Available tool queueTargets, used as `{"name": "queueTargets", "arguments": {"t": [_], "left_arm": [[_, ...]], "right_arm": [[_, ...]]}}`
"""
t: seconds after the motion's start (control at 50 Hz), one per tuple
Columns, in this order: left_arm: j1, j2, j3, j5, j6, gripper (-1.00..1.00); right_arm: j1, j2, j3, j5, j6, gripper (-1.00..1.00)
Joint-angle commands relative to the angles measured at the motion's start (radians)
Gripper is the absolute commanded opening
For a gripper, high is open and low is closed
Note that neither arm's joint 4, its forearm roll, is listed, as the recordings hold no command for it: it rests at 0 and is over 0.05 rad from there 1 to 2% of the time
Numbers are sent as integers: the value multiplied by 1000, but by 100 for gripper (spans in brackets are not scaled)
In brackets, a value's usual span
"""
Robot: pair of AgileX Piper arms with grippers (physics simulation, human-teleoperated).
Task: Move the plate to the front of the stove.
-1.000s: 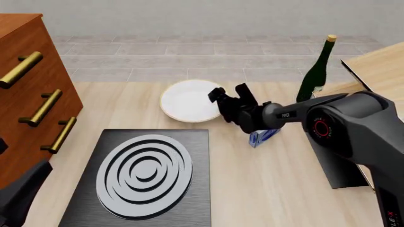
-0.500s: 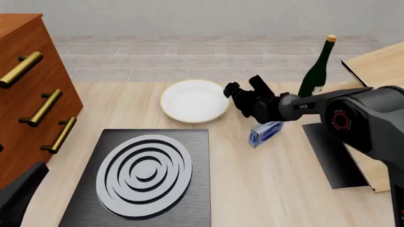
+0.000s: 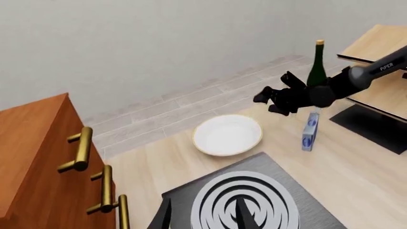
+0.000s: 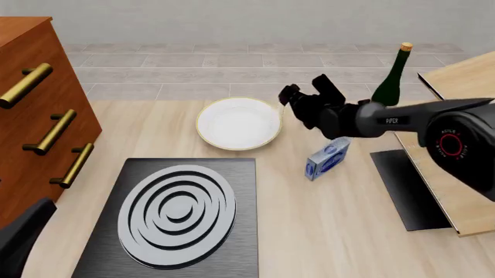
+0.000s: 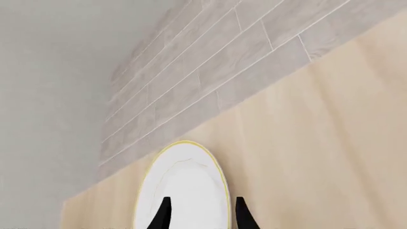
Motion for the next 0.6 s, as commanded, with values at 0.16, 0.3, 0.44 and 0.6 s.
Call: {"name": "queueTargets", "arguments": {"t": [0.16,0.3,0.44,0.6], "left_arm": [[-12,0,-21,10,1,100],[-12,1,-21,3,-5,100],[-17,14,-22,-15,-12,100],[-14,31,-5,-47,-24,100]], "right_arm": [[12,-138,66,-3,-35,100],[39,-232,96,7,-72,100],[53,-316,135,18,-147,100],[86,-433,203,22,-271,100]]}}
